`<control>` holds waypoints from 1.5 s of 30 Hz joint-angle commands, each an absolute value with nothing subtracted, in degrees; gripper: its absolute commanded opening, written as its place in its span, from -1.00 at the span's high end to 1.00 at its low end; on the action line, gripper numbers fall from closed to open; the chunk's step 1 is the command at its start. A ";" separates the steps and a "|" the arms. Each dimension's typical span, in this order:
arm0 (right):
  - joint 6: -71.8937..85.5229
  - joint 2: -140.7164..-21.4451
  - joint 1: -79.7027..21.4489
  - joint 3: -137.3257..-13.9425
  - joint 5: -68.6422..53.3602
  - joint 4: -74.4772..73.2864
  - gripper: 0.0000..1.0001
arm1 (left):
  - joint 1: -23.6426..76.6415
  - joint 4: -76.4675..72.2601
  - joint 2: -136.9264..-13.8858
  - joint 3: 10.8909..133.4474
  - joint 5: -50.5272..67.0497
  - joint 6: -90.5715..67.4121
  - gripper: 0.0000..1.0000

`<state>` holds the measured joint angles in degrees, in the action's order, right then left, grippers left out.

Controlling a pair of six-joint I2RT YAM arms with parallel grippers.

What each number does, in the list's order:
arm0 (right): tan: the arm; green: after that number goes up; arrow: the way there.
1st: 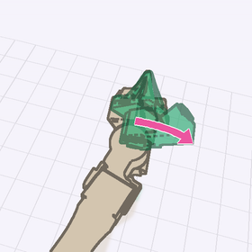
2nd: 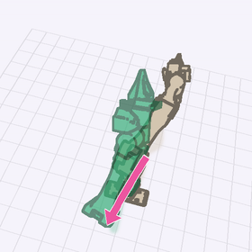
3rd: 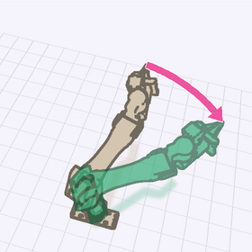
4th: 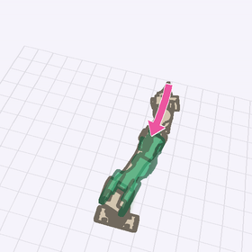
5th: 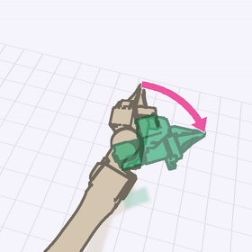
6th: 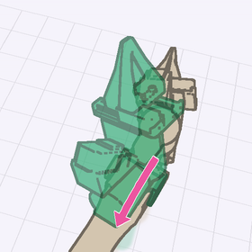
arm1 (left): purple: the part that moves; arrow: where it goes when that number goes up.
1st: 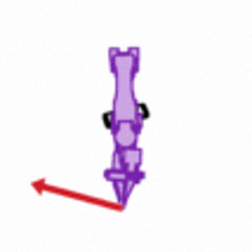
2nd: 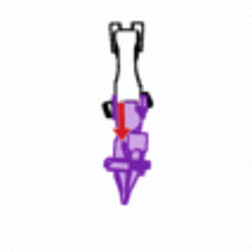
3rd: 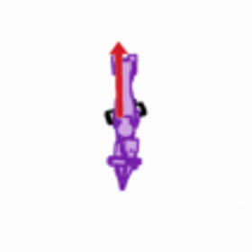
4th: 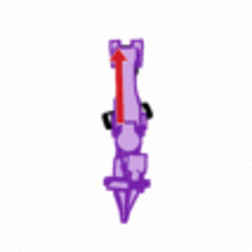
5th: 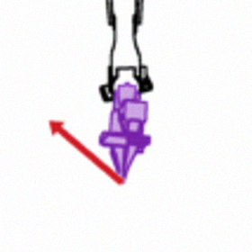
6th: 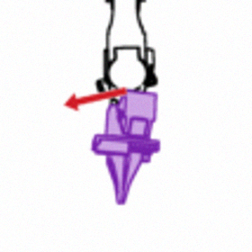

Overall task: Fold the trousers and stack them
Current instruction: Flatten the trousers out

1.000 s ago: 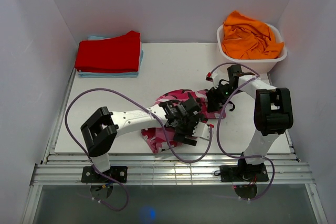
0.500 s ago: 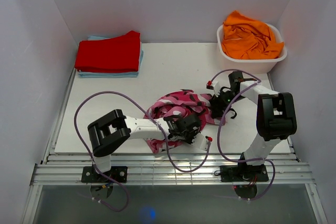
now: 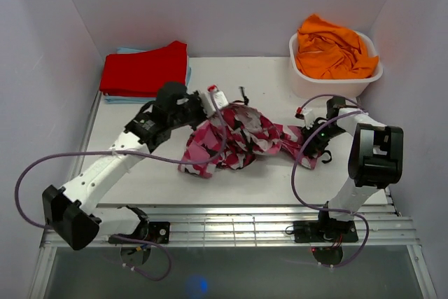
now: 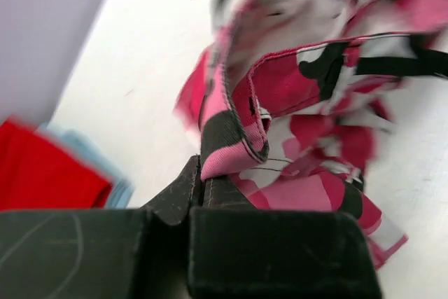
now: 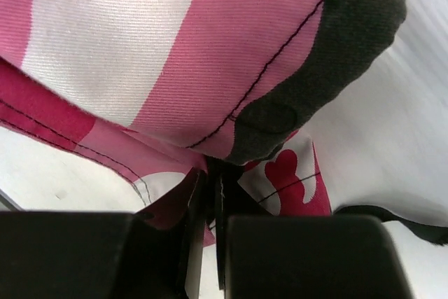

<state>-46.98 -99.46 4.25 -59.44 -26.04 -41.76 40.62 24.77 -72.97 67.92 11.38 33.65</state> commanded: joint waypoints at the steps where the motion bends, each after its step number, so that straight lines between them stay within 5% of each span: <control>1: -52.10 -95.63 8.16 -58.63 -17.85 -46.23 0.84 | 31.31 32.59 -66.19 68.21 18.62 30.15 1.00; 14: -70.30 -92.90 29.87 -60.73 -5.63 -55.55 0.85 | -21.31 34.19 -60.02 62.67 30.84 31.02 1.00; 23: -75.15 -96.32 37.88 -64.77 -3.69 -57.48 0.84 | -33.84 31.46 -75.05 63.80 38.40 31.55 0.97; 27: -75.06 -96.77 37.71 -65.65 -6.50 -58.62 0.84 | -33.66 36.38 -82.07 68.62 45.61 34.81 0.56; 36: -72.60 -98.53 36.92 -69.78 -9.83 -54.41 0.84 | -33.57 42.09 -94.39 84.02 41.75 30.85 0.03; 37: -71.99 -98.53 36.48 -70.48 -10.45 -54.32 0.84 | -33.57 42.36 -94.22 84.81 41.49 30.59 -0.43; 38: -71.29 -98.53 36.30 -71.18 -11.24 -54.06 0.84 | -33.57 42.54 -94.13 85.08 41.14 29.54 -0.52; 45: -63.55 -98.26 35.86 -76.73 -13.09 -47.48 0.84 | -33.57 56.58 -92.82 82.10 39.47 38.73 -0.57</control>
